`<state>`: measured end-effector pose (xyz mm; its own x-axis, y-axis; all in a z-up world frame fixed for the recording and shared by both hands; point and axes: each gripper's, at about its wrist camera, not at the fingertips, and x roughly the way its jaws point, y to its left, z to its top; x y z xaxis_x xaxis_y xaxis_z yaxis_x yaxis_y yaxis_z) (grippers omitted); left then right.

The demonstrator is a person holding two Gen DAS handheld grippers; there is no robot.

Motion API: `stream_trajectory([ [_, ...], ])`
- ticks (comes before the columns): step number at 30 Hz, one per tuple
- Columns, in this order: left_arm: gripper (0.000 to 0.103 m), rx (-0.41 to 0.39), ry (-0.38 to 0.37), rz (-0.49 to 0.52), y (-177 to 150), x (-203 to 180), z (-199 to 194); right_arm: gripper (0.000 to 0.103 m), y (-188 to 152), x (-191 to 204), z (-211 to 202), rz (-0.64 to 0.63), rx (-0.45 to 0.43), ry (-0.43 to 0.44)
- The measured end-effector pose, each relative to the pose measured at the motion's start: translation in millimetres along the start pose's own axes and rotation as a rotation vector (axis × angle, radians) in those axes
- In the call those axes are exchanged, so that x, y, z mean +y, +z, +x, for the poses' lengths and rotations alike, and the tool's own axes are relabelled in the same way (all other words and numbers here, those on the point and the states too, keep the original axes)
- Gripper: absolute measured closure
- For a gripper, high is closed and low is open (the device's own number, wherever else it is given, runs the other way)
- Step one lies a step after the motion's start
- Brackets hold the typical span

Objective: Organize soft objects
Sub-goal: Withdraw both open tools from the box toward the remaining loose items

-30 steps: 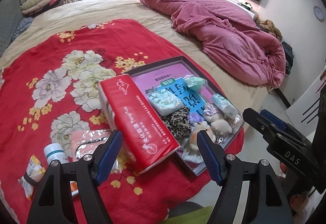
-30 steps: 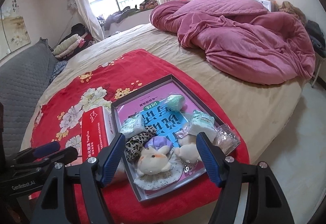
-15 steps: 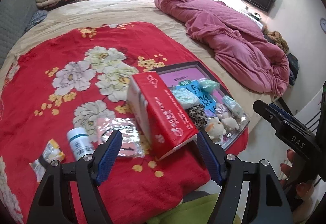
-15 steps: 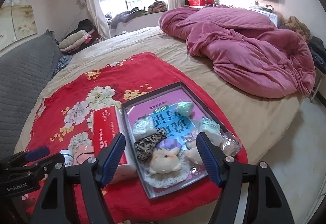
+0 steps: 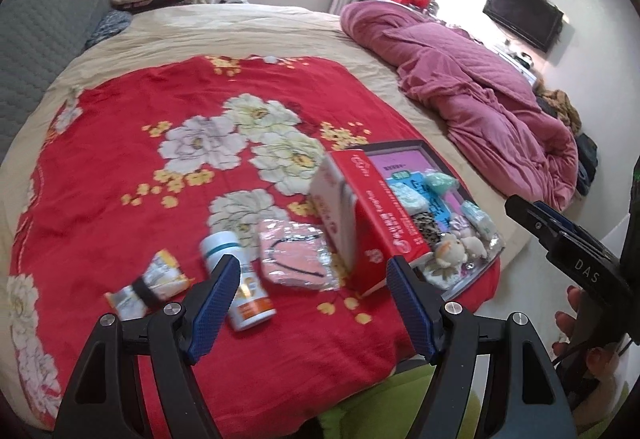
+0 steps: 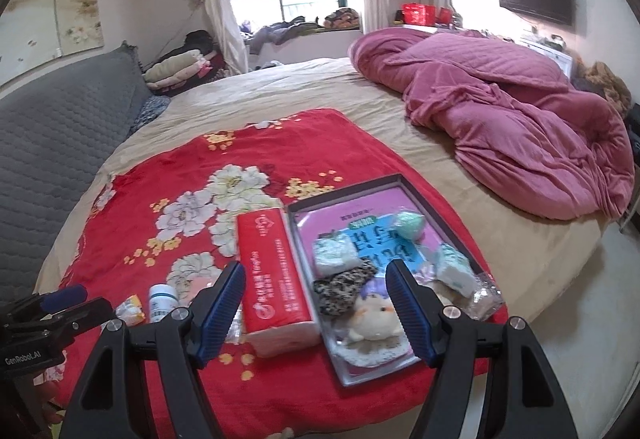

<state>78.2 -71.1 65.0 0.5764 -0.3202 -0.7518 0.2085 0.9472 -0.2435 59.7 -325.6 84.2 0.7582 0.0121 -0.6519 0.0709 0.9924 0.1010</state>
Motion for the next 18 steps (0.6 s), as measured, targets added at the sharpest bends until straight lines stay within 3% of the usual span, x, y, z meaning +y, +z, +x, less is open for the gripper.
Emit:
stream_trajectory([
  [18,0.026,-0.054,0.104,-0.134,-18.5,84.7,-57.1,0.031,-6.4,88.8,-3.3,-0.175,0.012,0.102],
])
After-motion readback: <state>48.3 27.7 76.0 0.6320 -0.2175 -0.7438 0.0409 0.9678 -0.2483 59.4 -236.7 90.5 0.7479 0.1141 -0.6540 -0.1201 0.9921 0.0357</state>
